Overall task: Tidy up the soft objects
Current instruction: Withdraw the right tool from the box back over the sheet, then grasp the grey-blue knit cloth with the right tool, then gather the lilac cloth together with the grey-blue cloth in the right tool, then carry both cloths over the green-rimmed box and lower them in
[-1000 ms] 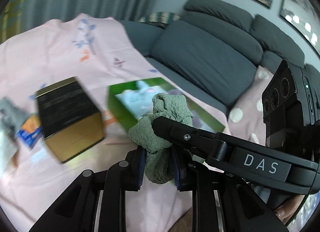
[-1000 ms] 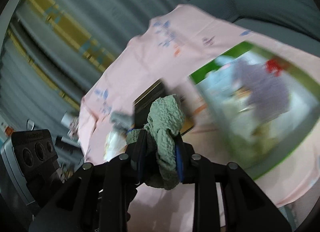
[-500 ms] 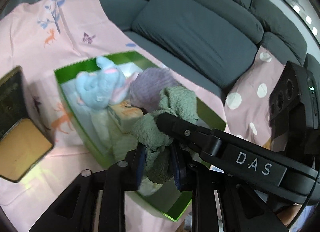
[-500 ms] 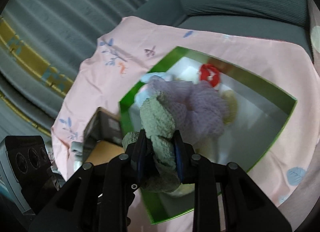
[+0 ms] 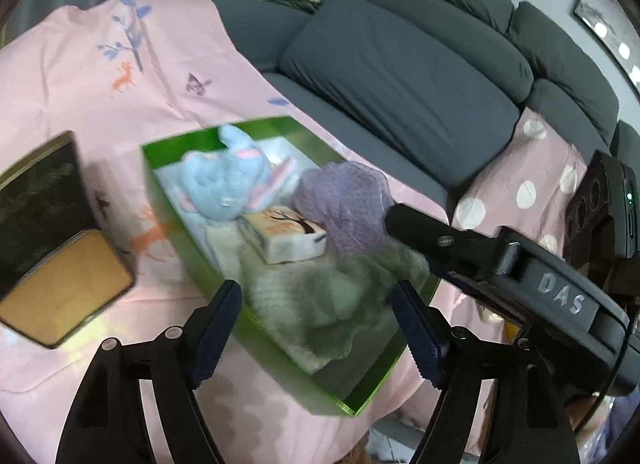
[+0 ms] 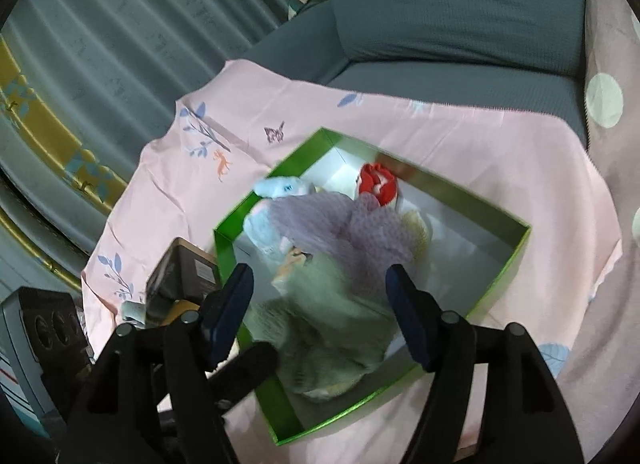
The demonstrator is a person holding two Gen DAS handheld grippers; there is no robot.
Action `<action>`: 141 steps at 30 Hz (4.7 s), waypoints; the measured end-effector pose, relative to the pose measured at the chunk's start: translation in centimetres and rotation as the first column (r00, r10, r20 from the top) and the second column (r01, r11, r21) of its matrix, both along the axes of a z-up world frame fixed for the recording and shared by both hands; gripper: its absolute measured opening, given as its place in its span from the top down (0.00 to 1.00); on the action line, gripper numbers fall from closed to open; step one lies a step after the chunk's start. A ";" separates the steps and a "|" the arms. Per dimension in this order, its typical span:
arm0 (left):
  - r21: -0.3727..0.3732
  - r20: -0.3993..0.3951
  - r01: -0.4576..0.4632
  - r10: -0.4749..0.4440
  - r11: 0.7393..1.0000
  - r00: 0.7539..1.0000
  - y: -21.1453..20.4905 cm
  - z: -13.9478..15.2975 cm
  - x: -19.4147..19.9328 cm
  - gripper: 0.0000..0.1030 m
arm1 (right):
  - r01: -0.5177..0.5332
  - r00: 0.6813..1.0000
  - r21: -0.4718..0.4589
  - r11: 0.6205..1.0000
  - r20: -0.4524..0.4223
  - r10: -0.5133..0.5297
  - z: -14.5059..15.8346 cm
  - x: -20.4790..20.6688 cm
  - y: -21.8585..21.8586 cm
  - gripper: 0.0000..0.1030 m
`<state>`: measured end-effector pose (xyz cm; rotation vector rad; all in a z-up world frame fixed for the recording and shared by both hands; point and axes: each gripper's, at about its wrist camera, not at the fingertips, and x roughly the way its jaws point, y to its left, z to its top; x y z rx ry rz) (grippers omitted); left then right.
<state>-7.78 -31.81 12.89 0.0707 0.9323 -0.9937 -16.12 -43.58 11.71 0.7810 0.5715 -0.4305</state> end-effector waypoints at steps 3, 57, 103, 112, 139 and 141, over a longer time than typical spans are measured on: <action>0.013 0.028 -0.032 0.032 0.999 0.999 2.0 0.9 0.0 0.19 | 0.014 0.999 -0.034 0.999 0.034 -0.012 1.7 -1.0 1.0 0.13; 0.010 -0.247 -0.754 0.732 0.657 0.635 43.4 -9.7 4.7 0.19 | -0.602 0.752 -0.078 0.795 -0.391 0.531 -4.6 39.1 30.9 0.82; 0.099 -0.213 -0.621 0.626 0.778 0.750 32.5 -9.4 0.0 0.19 | -0.614 0.762 0.114 0.781 -0.172 0.624 -6.1 11.7 25.8 0.26; 0.055 -0.268 -0.542 0.535 0.839 0.801 30.3 -9.7 0.3 0.19 | -0.605 0.745 0.329 0.725 -0.088 0.661 -10.2 12.3 24.1 0.47; -0.103 0.099 -0.167 0.177 0.981 0.979 14.8 3.0 -1.6 0.70 | -0.481 0.863 0.083 0.873 0.221 0.455 2.0 5.1 13.7 0.78; -0.113 0.136 -0.123 0.138 0.986 0.981 12.5 3.9 -1.4 0.70 | -0.430 0.883 0.068 0.900 0.237 0.404 2.8 4.4 11.6 0.78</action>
